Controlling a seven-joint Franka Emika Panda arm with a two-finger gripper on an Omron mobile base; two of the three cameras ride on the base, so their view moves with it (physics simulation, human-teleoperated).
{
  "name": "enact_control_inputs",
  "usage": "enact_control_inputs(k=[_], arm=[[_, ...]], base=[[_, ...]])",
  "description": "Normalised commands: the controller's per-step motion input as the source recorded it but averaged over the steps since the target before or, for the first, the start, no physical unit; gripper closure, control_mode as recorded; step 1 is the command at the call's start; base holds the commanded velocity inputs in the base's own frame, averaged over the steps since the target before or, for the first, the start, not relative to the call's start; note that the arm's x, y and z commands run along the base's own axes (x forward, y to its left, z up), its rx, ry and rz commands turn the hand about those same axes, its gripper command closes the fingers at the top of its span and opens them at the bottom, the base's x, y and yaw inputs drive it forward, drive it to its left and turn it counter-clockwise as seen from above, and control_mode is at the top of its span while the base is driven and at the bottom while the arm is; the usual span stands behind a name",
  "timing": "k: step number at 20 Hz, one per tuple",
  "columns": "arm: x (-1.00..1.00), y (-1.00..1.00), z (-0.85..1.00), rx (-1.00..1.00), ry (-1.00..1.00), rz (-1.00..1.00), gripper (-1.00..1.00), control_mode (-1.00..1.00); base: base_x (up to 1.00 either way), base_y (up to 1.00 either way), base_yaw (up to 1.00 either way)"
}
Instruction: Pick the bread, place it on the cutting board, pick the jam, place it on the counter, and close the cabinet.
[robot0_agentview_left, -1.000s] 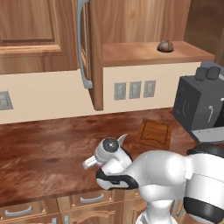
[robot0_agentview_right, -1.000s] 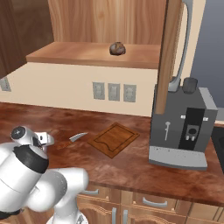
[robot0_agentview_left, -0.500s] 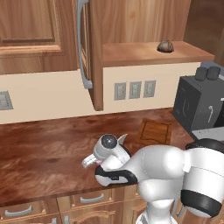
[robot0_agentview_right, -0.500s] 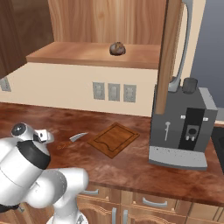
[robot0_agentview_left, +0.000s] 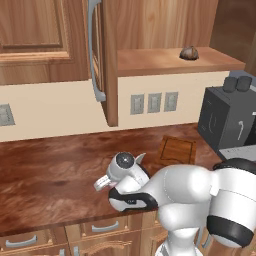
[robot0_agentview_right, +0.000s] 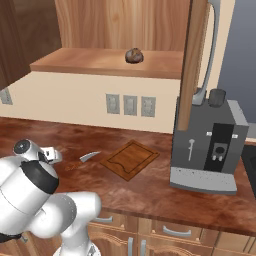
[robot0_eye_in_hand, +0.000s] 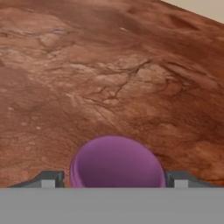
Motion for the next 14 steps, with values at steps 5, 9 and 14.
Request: enact_control_inputs(k=[5,9,14], arm=[[-0.13,0.00,0.00,0.00,0.00,0.00,-1.00,-1.00],[-0.21,0.00,0.01,0.00,0.00,0.00,-1.00,-1.00],[-0.06,-0.03,0.23,0.00,-0.06,0.00,-1.00,-1.00]], base=[[0.00,0.00,0.00],[0.00,0.00,0.00],[0.00,0.00,0.00]])
